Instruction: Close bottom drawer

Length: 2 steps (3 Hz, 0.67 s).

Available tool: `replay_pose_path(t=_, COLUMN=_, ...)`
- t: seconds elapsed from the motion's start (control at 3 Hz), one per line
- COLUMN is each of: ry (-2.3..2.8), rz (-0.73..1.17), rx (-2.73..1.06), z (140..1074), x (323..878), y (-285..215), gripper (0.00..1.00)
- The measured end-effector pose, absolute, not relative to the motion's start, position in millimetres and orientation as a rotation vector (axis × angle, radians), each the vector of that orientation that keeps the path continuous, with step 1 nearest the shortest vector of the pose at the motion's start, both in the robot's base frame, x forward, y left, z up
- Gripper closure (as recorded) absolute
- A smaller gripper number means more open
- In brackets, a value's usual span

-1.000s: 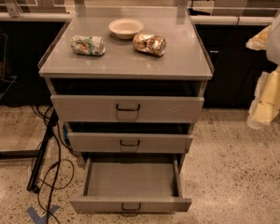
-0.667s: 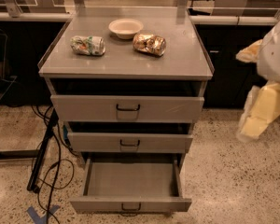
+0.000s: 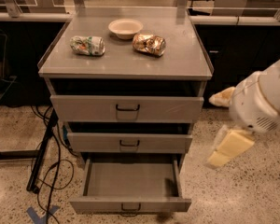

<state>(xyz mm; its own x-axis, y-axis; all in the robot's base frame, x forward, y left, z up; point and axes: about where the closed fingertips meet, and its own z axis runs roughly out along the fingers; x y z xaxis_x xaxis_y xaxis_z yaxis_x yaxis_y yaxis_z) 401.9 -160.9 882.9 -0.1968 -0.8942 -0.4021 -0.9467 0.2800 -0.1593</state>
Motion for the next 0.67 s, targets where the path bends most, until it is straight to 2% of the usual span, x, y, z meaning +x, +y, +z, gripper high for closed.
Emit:
replay_pose_path(t=0.33, ry=2.118, rz=0.234, rx=-1.647, z=837, x=390, y=-135, gripper=0.51)
replay_pose_path(t=0.67, ry=2.096, rz=0.274, rx=-1.664, z=797, x=393, y=-114, gripper=0.74)
